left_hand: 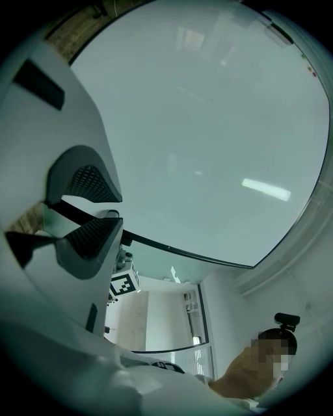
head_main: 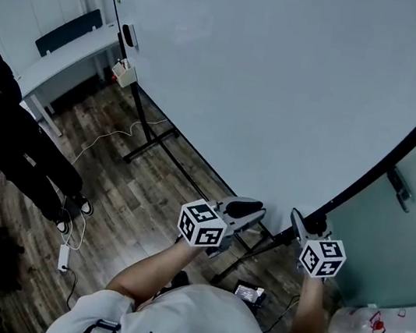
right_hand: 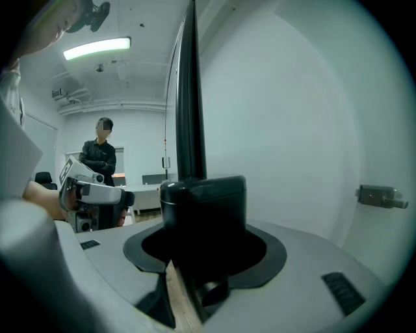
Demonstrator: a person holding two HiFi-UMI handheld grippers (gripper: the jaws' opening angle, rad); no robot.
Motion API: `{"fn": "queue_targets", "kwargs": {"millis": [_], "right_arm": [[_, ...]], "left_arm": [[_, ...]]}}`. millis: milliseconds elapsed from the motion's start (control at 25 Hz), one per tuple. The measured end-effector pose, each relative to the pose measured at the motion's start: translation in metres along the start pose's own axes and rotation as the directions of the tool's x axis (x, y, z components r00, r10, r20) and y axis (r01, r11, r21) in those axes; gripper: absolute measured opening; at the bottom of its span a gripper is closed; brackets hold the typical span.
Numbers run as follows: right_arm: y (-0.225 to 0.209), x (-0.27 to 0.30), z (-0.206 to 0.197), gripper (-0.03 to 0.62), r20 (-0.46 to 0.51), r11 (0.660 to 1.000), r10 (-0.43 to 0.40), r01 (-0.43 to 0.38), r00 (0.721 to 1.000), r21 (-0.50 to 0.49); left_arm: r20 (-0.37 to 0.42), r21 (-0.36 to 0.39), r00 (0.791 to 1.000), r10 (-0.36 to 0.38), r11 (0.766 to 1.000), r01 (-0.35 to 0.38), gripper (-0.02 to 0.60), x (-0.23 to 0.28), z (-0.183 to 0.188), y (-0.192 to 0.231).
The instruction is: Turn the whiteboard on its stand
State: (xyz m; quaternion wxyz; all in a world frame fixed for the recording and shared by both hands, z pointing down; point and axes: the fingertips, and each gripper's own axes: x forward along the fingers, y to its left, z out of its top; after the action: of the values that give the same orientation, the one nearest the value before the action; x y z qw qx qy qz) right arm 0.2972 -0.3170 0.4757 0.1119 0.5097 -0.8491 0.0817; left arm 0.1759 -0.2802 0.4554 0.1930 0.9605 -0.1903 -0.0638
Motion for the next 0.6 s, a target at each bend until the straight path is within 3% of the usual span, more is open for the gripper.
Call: {"fn": "queue_targets", "kwargs": {"millis": [600], "right_arm": [[0.041, -0.031, -0.009, 0.238, -0.004, 1.0, -0.016, 0.016, 1.0, 0.017]], "left_arm": [[0.027, 0.002, 0.999, -0.023, 1.0, 0.023, 0.061, -0.019, 0.002, -0.025]]}}
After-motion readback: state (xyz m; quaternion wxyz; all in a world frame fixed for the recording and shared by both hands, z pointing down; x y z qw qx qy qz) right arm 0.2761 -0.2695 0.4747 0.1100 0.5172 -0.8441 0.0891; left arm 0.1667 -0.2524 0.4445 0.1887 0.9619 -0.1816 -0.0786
